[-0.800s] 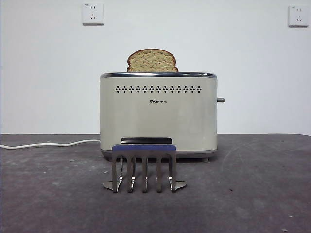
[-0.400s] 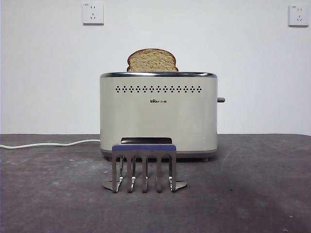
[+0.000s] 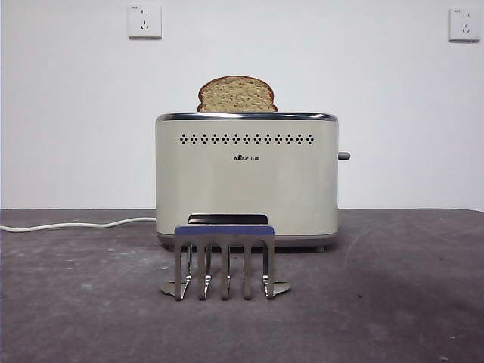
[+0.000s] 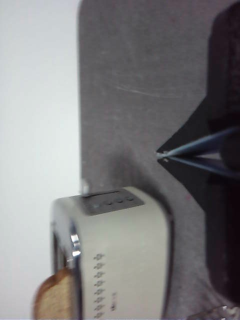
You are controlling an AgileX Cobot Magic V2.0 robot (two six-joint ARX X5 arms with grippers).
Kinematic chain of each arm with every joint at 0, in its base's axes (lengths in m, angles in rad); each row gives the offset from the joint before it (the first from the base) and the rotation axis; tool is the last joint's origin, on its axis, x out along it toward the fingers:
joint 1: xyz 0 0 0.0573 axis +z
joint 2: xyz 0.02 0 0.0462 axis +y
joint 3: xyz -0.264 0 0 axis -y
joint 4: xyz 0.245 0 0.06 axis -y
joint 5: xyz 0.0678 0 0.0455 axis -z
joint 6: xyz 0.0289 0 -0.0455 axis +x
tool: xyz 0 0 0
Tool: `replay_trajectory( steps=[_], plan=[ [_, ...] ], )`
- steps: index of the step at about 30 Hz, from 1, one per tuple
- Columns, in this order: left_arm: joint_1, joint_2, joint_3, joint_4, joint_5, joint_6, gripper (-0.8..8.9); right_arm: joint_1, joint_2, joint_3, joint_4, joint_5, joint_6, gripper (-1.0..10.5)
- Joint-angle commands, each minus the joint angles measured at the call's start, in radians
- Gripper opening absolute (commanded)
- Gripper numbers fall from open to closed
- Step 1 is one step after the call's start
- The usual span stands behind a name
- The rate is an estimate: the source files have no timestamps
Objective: Pick up a slice of bread from the rack,put the bread on the toaster,press the button
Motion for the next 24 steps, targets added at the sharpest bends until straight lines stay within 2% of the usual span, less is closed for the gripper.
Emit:
replay_trajectory(
  steps=[1, 16, 19, 24],
  plan=[
    [0.003, -0.003, -0.014, 0.000, -0.002, -0.006, -0.03, 0.002, -0.028, -0.041, 0.011, 0.005, 0.020, 0.0],
    [0.003, -0.003, -0.014, 0.001, -0.002, -0.006, -0.03, 0.002, -0.052, -0.095, -0.097, 0.002, 0.021, 0.0],
    [0.003, -0.003, -0.014, 0.001, -0.002, -0.006, -0.03, 0.002, -0.052, -0.095, -0.097, 0.003, 0.075, 0.0],
    [0.003, -0.003, -0.014, 0.001, -0.002, -0.006, -0.03, 0.001, -0.052, -0.095, -0.097, 0.003, 0.076, 0.0]
  ],
)
